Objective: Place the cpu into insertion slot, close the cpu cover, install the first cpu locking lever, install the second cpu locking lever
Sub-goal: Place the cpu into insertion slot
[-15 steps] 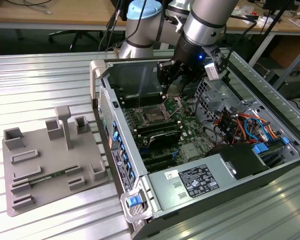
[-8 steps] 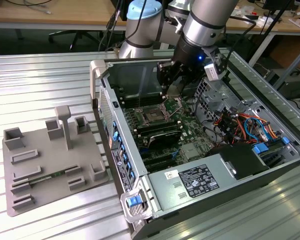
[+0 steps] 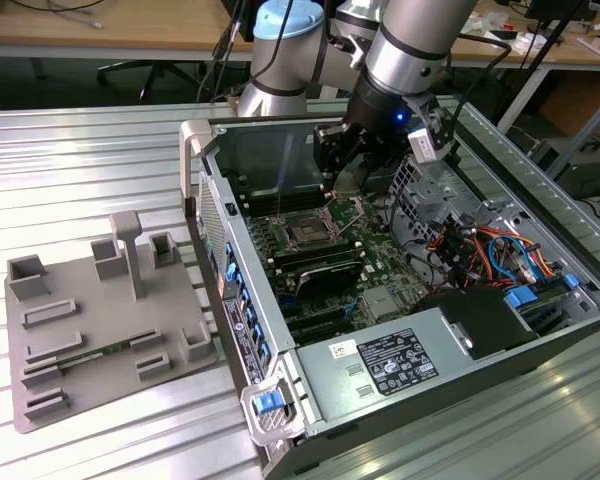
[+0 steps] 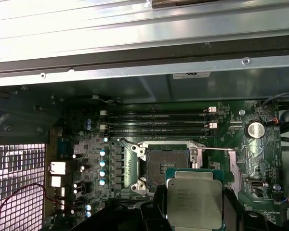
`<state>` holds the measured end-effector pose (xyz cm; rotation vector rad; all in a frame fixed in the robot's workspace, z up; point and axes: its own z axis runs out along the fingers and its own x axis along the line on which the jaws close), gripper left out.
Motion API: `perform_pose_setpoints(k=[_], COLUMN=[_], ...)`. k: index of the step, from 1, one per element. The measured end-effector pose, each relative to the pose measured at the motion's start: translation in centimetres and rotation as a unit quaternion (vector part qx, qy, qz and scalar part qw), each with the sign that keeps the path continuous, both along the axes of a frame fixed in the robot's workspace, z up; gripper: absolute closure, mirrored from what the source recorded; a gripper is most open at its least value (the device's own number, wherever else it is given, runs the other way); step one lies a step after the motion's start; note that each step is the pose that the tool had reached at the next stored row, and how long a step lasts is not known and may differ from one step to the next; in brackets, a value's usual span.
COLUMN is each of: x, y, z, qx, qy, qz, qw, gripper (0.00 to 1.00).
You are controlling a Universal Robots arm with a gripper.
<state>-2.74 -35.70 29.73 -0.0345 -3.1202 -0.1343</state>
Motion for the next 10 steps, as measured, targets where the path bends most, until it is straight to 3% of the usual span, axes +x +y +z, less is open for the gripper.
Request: perform_pose_setpoints(k=[10], x=[0.0], y=[0.0], z=[-0.31], qx=[-0.002], qy=[0.0], qz=[0.0], qw=[1.0], gripper=[0.45])
